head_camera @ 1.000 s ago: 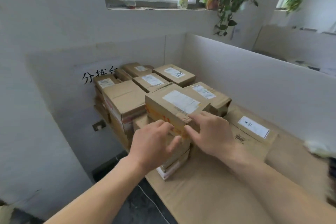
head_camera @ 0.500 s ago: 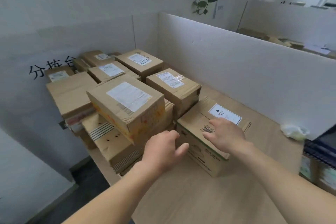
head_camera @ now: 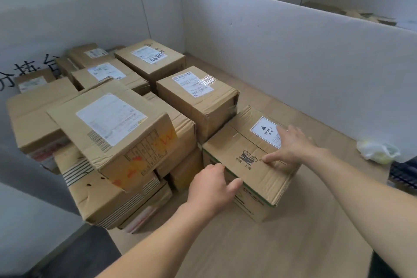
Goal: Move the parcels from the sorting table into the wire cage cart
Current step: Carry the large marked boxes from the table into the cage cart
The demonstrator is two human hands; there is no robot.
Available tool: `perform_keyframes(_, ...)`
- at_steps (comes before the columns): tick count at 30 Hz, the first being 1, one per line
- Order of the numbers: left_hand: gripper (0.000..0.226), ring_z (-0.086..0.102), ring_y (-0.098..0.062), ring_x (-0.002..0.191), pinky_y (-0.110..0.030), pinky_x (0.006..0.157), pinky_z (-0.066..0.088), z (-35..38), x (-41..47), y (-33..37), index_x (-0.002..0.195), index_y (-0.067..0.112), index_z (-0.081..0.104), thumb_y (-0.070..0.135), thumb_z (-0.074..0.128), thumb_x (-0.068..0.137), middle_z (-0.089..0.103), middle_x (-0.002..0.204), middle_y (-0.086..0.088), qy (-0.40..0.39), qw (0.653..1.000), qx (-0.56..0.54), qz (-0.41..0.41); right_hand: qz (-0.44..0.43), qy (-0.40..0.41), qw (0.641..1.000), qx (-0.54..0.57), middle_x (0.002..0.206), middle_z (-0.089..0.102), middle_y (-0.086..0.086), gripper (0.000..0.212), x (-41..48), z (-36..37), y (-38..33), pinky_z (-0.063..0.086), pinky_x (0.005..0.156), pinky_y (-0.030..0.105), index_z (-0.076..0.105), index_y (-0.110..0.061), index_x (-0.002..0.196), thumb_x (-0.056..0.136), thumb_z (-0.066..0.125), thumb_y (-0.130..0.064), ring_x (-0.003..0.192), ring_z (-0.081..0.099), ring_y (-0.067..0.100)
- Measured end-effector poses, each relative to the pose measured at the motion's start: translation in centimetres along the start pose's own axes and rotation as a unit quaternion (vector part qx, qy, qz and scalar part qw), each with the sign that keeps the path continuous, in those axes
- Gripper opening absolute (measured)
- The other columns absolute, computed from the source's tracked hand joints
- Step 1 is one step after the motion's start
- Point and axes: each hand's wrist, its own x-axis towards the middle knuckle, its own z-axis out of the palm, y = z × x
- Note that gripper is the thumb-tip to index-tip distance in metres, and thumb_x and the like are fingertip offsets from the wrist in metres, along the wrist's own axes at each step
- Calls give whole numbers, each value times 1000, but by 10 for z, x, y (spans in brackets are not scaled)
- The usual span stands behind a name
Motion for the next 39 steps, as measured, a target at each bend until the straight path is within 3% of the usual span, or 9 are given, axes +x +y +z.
perform_keyframes(3, 52, 58, -16, 106, -31, 84, 49, 7, 6, 1, 128, 28, 56, 62, 59, 89, 63, 120, 4, -12, 999, -28, -15, -1, -37, 999, 17, 157, 27, 7, 148, 11, -2, 3, 31, 108, 53, 10, -34, 157, 34, 70, -91, 146, 23, 28)
perform_keyframes(8, 53, 55, -15, 114, -32, 93, 48, 16, 5, -5, 132, 29, 55, 58, 64, 88, 62, 125, 5, -21, 996, -80, -41, -3, -36, 999, 21, 153, 30, 9, 163, 16, 7, 2, 32, 108, 50, 3, -37, 156, 18, 65, -95, 142, 28, 32)
perform_keyframes(19, 44, 59, -19, 112, -33, 93, 47, 33, -60, -33, 115, 20, 58, 49, 73, 85, 64, 120, 1, -33, 980, -144, -130, -4, -25, 999, 30, 146, 34, 13, 168, -53, 46, -16, 37, 108, 48, -1, -31, 157, 17, 63, -98, 137, 36, 34)
perform_keyframes(28, 43, 60, -17, 116, -27, 97, 47, 19, -157, -78, 128, 20, 59, 25, 71, 86, 66, 126, 4, -40, 964, -223, -138, 18, -44, 996, 78, 145, 30, 7, 161, -173, 83, -54, 40, 107, 45, -3, -31, 157, 27, 69, -91, 137, 35, 28)
perform_keyframes(32, 40, 65, -27, 105, -39, 92, 54, 2, -205, -108, 122, 16, 58, 15, 61, 82, 68, 116, -5, -36, 954, -243, -173, 30, -42, 988, 147, 140, 35, 3, 153, -240, 111, -76, 45, 101, 43, 0, -36, 158, 33, 73, -86, 131, 44, 29)
perform_keyframes(35, 40, 66, -30, 100, -44, 87, 57, -13, -248, -136, 119, 14, 55, 15, 57, 79, 68, 112, -6, -24, 946, -255, -196, 34, -33, 980, 192, 142, 44, 3, 137, -283, 134, -99, 45, 100, 42, 14, -26, 157, 48, 78, -79, 129, 48, 28)
perform_keyframes(37, 40, 67, -29, 97, -45, 84, 58, -23, -276, -158, 116, 14, 54, 17, 59, 77, 67, 109, -5, -16, 943, -259, -209, 40, -15, 975, 219, 131, 57, -2, 104, -305, 147, -118, 48, 95, 40, 40, -23, 140, 56, 80, -71, 118, 57, 24)
perform_keyframes(39, 38, 67, -27, 92, -43, 79, 59, -35, -305, -183, 111, 14, 53, 22, 63, 74, 65, 104, -2, -9, 942, -244, -231, 34, -8, 969, 244, 112, 65, -10, 72, -328, 158, -140, 51, 86, 37, 51, -28, 115, 61, 80, -65, 99, 63, 18)
